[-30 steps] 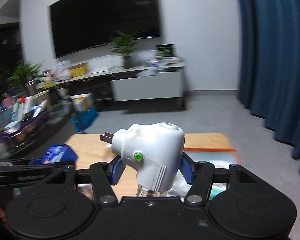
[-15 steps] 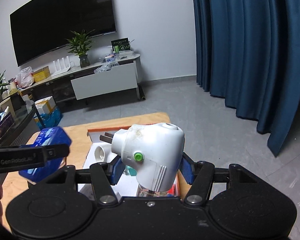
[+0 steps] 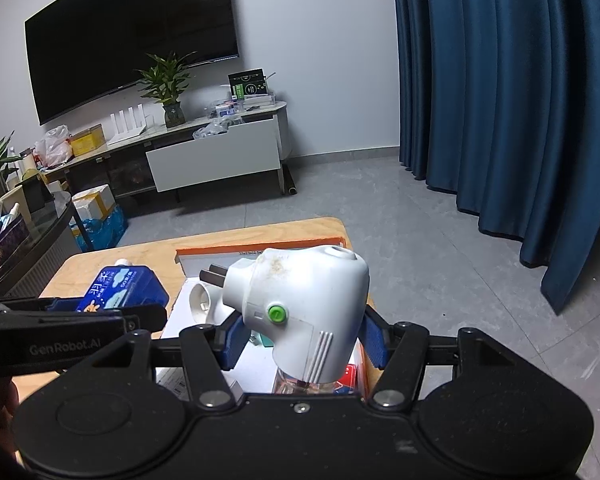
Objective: Organize rigid objects
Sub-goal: 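Carry the blue tin and plug-in freshener over the open box with both tools, then hold the blue tin and plug-in freshener above the open box with both tools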
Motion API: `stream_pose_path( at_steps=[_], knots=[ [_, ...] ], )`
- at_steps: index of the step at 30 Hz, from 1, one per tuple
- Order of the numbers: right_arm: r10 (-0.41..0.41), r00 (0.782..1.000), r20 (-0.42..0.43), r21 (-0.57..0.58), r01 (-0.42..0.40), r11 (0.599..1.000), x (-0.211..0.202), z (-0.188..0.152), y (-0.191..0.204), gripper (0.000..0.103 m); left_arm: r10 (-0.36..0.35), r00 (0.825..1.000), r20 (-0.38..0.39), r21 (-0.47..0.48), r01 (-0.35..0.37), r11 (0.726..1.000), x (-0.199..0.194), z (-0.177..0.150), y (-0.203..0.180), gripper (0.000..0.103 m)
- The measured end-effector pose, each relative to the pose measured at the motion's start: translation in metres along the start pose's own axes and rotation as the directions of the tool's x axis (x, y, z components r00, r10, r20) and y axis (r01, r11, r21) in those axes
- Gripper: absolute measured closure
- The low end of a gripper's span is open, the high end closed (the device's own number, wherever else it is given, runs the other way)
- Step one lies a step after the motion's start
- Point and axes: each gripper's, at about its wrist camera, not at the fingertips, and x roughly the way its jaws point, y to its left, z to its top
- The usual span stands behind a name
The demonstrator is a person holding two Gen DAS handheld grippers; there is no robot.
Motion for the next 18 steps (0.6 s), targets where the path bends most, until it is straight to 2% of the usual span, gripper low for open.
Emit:
stream_pose_path(
  at_steps=[18],
  knots=[
    [-0.003,1.0,0.005,-0.006,0.003,1.0,0.0005,-0.0016,0.0017,0.033,0.025,1.0,0.0,-0.012,-0.025,1.0,-0.0051,0.0002,-0.0048,0.04]
  ],
)
